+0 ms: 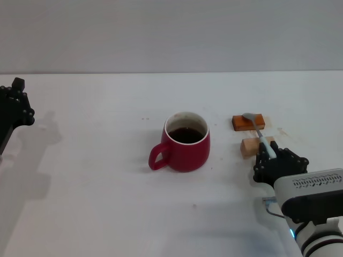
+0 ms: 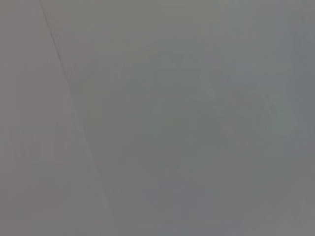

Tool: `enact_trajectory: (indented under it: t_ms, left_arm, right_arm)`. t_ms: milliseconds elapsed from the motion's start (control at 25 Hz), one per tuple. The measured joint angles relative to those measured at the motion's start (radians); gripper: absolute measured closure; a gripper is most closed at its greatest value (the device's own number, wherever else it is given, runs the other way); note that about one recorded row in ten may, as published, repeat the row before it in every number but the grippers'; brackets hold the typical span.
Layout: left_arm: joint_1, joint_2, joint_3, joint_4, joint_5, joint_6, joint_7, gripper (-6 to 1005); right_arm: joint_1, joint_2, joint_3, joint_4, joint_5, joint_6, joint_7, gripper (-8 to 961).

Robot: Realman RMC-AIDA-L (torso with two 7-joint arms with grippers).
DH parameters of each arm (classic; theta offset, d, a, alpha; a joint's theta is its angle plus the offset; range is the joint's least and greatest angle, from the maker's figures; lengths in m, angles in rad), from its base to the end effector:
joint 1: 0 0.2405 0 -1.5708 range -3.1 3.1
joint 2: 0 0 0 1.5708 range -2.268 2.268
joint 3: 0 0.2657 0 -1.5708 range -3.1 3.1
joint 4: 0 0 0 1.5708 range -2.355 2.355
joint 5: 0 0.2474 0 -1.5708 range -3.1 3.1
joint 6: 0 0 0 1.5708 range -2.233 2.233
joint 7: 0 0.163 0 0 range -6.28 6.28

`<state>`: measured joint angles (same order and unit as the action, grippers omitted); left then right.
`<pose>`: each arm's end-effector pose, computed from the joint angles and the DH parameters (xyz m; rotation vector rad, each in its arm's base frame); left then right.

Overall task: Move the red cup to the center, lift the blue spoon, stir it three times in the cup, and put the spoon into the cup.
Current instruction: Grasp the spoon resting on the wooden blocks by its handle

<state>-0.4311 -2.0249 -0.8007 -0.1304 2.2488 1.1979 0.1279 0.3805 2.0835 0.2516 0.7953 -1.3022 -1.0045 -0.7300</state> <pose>-0.3770 0.3701 -0.0118 -1.6189 -0.2485 -0.4387 0.2791 0.3072 -0.1691 -1.7299 0.7063 0.3758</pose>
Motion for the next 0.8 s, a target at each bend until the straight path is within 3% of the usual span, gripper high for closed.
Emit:
enact_trajectory:
  t_ms: [800]
  left_arm:
    - [-0.003,-0.007,0.0,0.012,0.0,0.007,-0.01,998]
  right_arm:
    - [-0.018,0.004,0.0,-0.003,0.008,0.043,0.0,786]
